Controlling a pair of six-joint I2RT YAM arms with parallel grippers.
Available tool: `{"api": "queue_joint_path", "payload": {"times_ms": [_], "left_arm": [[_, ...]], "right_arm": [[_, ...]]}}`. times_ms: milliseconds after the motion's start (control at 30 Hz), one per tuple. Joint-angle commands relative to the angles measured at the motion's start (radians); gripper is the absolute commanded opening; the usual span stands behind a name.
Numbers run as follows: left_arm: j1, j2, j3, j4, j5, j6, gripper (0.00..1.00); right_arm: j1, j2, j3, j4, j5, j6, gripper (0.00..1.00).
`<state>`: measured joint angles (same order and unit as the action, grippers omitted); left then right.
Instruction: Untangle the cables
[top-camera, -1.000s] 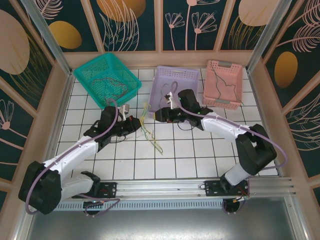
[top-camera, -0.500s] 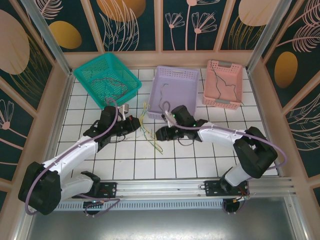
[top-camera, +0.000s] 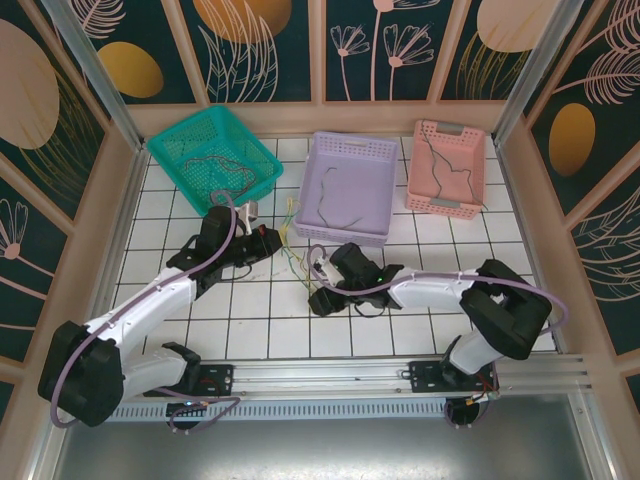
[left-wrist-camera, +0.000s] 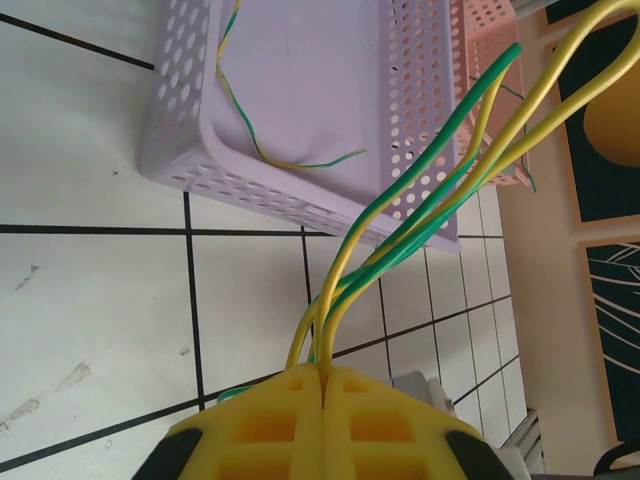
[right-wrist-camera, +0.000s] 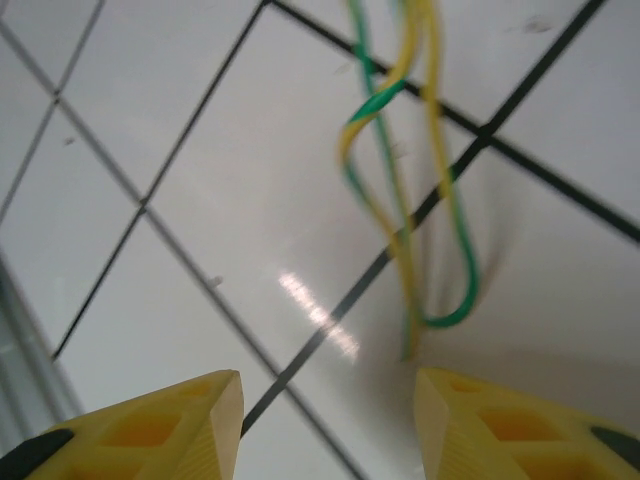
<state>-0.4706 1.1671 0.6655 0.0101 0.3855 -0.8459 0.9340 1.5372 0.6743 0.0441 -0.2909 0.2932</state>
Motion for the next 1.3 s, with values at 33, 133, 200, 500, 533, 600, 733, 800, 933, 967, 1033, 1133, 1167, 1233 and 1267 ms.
{"api": "queue_joint_path", "payload": {"times_ms": [33, 133, 200, 500, 533, 600, 733, 800, 933, 967, 1033, 1133, 1167, 1233, 1267], "left_arm": [[-0.003, 0.001, 0.024, -0.001, 0.018, -0.006, 0.0], [-0.002, 0.0, 0.021, 0.001, 0.019, -0.009, 0.0], [-0.003, -0.001, 0.018, 0.002, 0.019, -0.009, 0.0], [-0.002, -0.012, 0.007, 0.015, 0.021, -0.019, 0.0], [-0.002, -0.013, 0.01, 0.013, 0.02, -0.019, 0.0], [-0.003, -0.014, 0.016, 0.007, 0.018, -0.019, 0.0], [-0.002, -0.022, 0.051, -0.048, -0.035, -0.012, 0.0], [-0.002, -0.035, 0.081, -0.093, -0.099, -0.012, 0.0], [-0.002, -0.044, 0.142, -0.198, -0.243, -0.013, 0.0], [-0.002, -0.039, 0.153, -0.216, -0.263, -0.013, 0.0], [-0.002, -0.025, 0.175, -0.264, -0.308, -0.012, 0.0], [-0.002, -0.02, 0.196, -0.333, -0.386, -0.011, 0.0], [-0.002, -0.022, 0.202, -0.354, -0.415, -0.013, 0.0], [-0.002, -0.028, 0.214, -0.401, -0.473, -0.021, 0.0], [-0.002, -0.032, 0.215, -0.409, -0.49, -0.025, 0.0]], "right_arm": [[-0.009, 0.041, 0.055, 0.082, 0.115, -0.01, 0.49], [-0.017, 0.06, 0.082, 0.104, 0.05, 0.002, 0.49], [-0.014, 0.077, 0.096, 0.114, 0.013, 0.006, 0.48], [-0.033, 0.123, 0.147, 0.125, -0.021, 0.038, 0.38], [-0.036, 0.143, 0.159, 0.119, -0.02, 0.038, 0.33], [-0.046, 0.169, 0.174, 0.113, -0.014, 0.044, 0.2], [-0.057, 0.143, 0.156, 0.099, 0.001, 0.05, 0.0], [-0.061, 0.102, 0.123, 0.086, 0.011, 0.05, 0.0], [-0.099, -0.016, 0.037, 0.058, 0.004, 0.063, 0.0], [-0.111, -0.042, 0.021, 0.05, 0.0, 0.065, 0.0], [-0.145, -0.093, -0.009, 0.03, -0.014, 0.072, 0.0], [-0.197, -0.171, -0.037, -0.011, -0.041, 0.075, 0.0], [-0.209, -0.194, -0.042, -0.028, -0.045, 0.072, 0.0], [-0.236, -0.239, -0.047, -0.073, -0.042, 0.062, 0.0], [-0.245, -0.255, -0.048, -0.094, -0.036, 0.059, 0.0]]}}
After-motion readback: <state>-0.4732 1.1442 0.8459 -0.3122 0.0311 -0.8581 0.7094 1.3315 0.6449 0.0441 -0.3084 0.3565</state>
